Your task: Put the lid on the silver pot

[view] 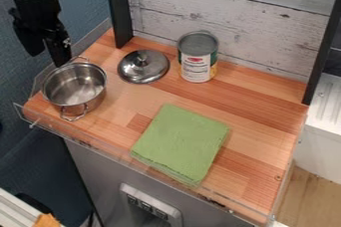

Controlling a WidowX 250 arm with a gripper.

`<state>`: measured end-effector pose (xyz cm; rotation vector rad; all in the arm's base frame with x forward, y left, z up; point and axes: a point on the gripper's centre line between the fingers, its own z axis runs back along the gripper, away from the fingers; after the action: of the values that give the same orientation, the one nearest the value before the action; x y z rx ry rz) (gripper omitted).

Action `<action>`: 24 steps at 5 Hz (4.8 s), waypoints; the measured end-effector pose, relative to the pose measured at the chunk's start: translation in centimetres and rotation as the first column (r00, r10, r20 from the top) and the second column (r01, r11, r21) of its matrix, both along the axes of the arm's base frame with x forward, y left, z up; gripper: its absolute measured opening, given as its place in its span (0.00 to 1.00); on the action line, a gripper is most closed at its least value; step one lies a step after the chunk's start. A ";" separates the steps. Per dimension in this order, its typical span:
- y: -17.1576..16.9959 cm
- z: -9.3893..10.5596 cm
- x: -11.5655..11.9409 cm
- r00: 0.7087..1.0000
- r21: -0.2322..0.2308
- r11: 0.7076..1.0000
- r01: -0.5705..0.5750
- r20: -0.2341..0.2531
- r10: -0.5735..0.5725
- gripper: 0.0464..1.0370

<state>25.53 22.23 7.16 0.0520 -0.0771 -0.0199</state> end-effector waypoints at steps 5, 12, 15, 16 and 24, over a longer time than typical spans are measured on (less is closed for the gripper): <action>-6.8 -2.4 8.2 0.999 -0.057 0.998 0.040 0.024 -0.039 0.96; -8.5 -6.3 12.4 0.999 -0.017 0.999 0.046 0.020 -0.046 0.33; -7.8 -0.3 12.5 0.990 -0.046 0.999 0.009 0.139 -0.002 0.24; -7.0 1.0 10.8 0.988 -0.079 0.997 -0.017 0.151 0.029 0.24; -2.0 -3.0 1.4 1.000 0.026 0.999 0.019 0.010 -0.019 0.24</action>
<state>26.90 20.22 4.16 0.0771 -0.0878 -0.0393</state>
